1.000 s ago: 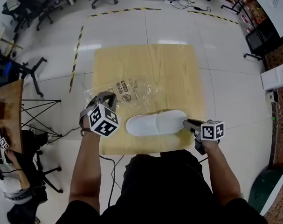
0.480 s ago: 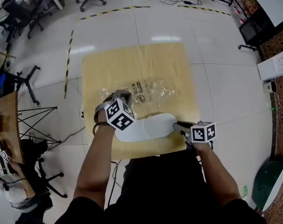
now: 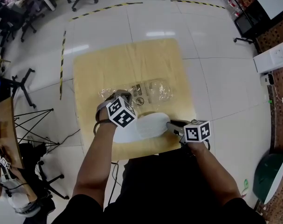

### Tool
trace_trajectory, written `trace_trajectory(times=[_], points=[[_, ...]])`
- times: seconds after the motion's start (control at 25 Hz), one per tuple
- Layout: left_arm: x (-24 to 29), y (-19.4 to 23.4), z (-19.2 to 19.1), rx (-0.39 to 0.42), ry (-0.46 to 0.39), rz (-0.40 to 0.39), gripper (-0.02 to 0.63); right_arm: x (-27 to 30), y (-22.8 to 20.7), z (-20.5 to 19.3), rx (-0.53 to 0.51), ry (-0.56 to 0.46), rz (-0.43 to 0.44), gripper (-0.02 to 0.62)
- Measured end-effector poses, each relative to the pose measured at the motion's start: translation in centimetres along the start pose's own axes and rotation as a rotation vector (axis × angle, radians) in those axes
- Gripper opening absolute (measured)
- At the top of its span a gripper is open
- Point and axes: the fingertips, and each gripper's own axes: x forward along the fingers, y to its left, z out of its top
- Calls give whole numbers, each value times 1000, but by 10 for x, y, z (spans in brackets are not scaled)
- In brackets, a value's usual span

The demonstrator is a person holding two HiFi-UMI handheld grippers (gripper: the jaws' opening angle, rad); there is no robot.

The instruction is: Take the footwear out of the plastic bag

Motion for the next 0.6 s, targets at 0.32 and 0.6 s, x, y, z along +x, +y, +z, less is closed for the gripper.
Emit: trace_trajectory(times=[0.32, 0.6], points=[[-28, -5, -10, -130, -105, -3, 51, -14, -1, -1, -53, -39, -71, 127], [-107, -31, -35, -523, -368, -90, 8, -56, 19, 2, 92, -314, -78, 2]])
